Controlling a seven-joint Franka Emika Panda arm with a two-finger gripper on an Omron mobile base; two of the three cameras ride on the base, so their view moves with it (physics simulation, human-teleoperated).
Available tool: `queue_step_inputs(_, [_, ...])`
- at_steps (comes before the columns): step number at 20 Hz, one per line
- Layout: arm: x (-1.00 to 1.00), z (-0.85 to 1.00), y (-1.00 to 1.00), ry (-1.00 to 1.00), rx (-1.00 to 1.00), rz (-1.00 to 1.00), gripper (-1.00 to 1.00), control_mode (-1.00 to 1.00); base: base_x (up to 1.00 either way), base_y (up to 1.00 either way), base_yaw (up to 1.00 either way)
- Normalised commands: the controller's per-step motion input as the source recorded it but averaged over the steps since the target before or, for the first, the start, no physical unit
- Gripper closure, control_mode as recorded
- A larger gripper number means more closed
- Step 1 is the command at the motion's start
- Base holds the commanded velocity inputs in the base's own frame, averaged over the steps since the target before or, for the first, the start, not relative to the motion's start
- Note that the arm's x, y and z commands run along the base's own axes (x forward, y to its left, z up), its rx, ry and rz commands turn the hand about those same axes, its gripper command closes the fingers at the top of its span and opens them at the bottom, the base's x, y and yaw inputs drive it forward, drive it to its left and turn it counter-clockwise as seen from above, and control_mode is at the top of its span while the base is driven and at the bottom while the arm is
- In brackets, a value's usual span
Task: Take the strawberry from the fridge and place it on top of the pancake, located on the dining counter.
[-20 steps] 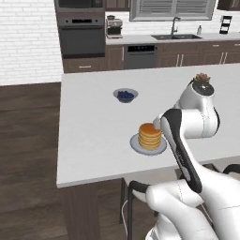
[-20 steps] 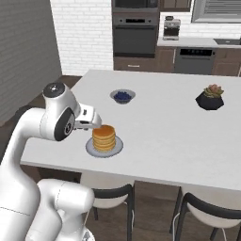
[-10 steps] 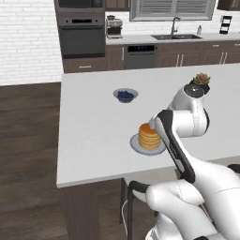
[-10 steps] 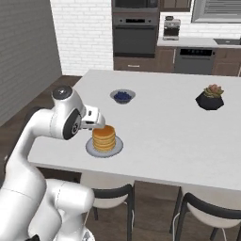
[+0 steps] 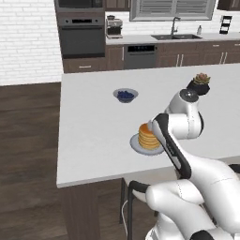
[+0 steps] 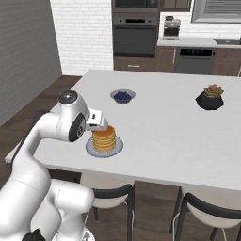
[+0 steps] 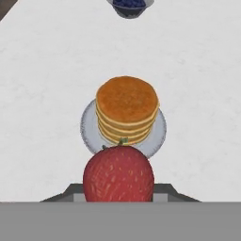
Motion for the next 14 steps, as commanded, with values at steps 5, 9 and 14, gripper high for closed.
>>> queue_step_inputs(5, [0.38, -0.07, -0.02, 0.00, 0.00, 0.00, 1.00, -1.00, 0.00, 0.00, 0.00])
queue_step_inputs(9, [0.30, -0.05, -0.01, 0.00, 0.00, 0.00, 1.00, -1.00, 0.00, 0.00, 0.00])
queue_step_inputs(14, [0.29, -0.15, -0.02, 0.00, 0.00, 0.00, 1.00, -1.00, 0.00, 0.00, 0.00])
